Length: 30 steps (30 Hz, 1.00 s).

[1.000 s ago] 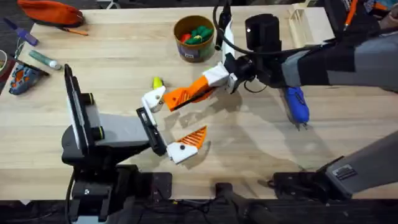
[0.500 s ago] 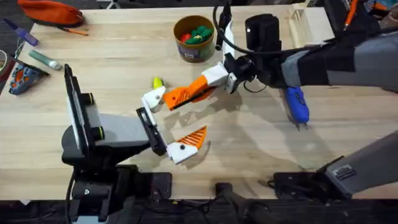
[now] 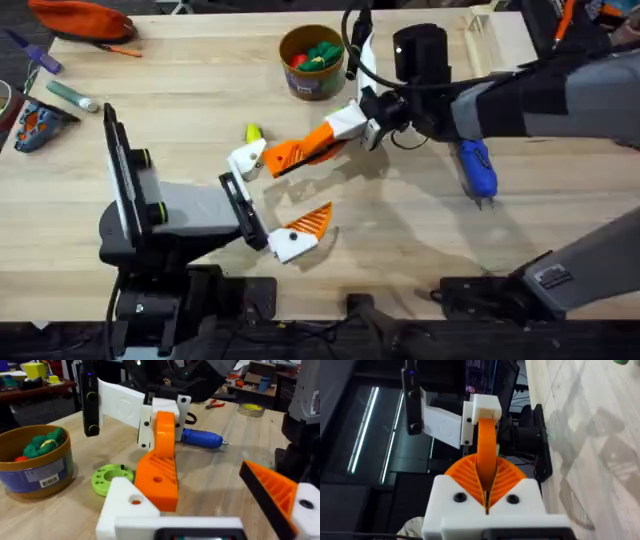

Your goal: Pick up the gripper from the table and insert it into the empty holder that is missing its gripper. Then pick up a screw, insert it into the mounting hole, and use the screwdriver to tighten it. Finally, clean up the table by picking up the vegetable and placing it into the bucket.

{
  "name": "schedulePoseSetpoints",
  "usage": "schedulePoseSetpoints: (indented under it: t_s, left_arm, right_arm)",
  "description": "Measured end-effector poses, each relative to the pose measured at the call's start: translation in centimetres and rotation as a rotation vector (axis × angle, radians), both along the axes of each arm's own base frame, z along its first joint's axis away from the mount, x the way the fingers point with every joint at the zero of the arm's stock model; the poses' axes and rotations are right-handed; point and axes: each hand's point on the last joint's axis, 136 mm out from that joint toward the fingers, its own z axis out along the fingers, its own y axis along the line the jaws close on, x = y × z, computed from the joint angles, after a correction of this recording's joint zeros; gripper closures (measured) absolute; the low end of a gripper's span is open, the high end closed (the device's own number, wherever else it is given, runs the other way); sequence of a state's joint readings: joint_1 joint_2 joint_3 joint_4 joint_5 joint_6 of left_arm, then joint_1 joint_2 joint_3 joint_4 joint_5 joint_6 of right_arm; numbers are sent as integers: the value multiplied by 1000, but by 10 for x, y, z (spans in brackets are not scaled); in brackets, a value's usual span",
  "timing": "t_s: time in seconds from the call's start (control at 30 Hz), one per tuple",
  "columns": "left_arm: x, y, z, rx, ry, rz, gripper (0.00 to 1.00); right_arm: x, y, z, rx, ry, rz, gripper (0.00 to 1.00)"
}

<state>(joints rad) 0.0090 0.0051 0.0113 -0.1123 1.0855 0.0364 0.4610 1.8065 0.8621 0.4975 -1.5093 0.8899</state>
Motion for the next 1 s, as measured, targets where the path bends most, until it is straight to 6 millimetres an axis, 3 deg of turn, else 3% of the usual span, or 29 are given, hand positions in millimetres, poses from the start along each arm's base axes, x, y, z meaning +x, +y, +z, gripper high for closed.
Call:
schedulePoseSetpoints:
  t_s: [0.4,1.0]
  left_arm:
    - [1,1,0,5,-9,9,15]
    - [1,1,0,-1,3,10,15]
  right_arm:
    - [5,6,9,-7,10,4,993]
    - [7,12,-2,7,-26,14,993]
